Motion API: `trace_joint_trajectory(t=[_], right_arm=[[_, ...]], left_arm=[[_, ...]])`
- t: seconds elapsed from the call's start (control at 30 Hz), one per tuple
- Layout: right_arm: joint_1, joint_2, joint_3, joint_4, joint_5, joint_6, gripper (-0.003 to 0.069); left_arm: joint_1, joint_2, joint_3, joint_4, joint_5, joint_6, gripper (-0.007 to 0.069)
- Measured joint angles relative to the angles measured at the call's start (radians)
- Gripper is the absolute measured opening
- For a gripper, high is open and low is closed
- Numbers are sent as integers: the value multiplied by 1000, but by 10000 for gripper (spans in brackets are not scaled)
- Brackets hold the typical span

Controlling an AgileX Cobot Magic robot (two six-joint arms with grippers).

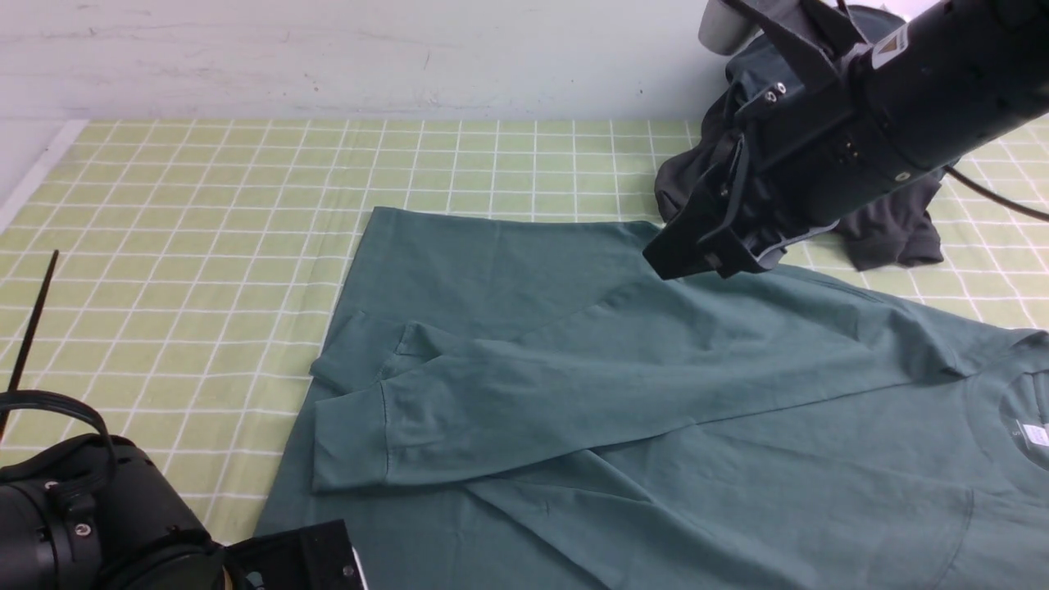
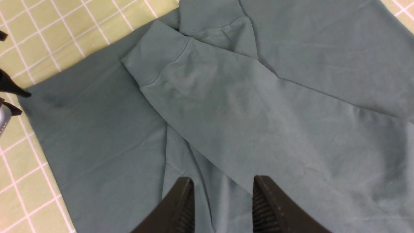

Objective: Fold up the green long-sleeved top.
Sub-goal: Use both arms simultaneously to clamp the lower edge of the clothing fabric

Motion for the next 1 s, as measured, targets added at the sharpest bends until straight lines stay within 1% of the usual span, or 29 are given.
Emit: trace_joint_trajectory(t=[0.1, 0.17, 0.37, 0.57, 0.63, 0.7, 0.73, 0.8, 0.87, 0.93, 1.0], right_arm=[[0, 0, 0, 0, 1, 0, 243], [0, 0, 0, 0, 1, 0, 243], [0, 0, 0, 0, 1, 0, 243], [0, 0, 0, 0, 1, 1, 243], [0, 0, 0, 2, 1, 7, 243], [0, 0, 0, 3, 1, 8, 243], [0, 0, 0, 3, 2, 8, 243], [0, 0, 0, 6, 10, 10, 243], [0, 0, 0, 15, 23, 10, 243], [0, -5, 0, 24, 38, 11, 243], [0, -17, 0, 29, 53, 12, 243]], left_arm=[[0, 0, 0, -1, -14, 69, 304], [0, 0, 0, -3, -18, 99, 313], [0, 30, 0, -40, -18, 124, 314], [0, 113, -5, -32, -18, 125, 309], [-1, 121, -11, -29, -11, 114, 275], [-2, 122, -11, -26, -9, 77, 210], [-2, 122, -11, -25, -9, 72, 202], [-3, 118, -11, -6, -12, 18, 102], [-3, 108, -10, 12, -20, -16, 36], [-3, 81, -10, 25, -22, -41, 9], [-3, 45, -10, 32, -22, -60, 1]])
